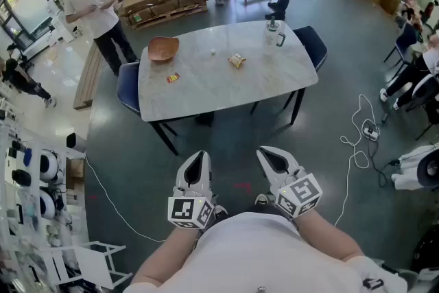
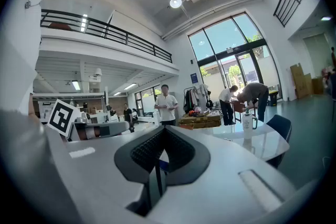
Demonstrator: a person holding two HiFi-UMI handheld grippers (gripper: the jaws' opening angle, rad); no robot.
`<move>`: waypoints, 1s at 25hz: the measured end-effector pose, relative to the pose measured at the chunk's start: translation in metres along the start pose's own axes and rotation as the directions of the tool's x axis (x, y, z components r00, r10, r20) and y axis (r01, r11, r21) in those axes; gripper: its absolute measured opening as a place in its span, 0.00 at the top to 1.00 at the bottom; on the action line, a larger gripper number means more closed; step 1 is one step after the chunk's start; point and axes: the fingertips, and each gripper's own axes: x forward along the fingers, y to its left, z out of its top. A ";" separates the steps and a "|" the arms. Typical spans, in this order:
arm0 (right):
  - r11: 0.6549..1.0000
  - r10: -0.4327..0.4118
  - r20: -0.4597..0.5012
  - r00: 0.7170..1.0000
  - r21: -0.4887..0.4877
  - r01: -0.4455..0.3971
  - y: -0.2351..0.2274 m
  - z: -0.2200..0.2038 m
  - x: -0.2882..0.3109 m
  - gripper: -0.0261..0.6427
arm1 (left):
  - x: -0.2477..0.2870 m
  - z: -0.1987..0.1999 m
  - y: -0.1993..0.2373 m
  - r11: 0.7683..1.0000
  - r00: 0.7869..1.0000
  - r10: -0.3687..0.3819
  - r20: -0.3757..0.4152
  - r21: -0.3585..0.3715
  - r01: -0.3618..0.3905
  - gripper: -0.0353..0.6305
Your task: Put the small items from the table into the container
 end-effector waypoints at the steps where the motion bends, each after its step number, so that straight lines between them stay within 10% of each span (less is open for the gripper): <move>1: 1.000 -0.002 0.000 1.000 0.000 0.002 0.000 0.000 0.000 0.92 | -0.001 0.000 -0.001 1.000 1.000 0.001 0.001 0.000 -0.001 0.94; 25: 0.982 -0.115 -0.079 0.990 0.139 0.125 0.043 -0.041 0.051 0.92 | -0.054 0.000 0.080 0.999 1.000 -0.001 0.010 -0.037 0.001 0.94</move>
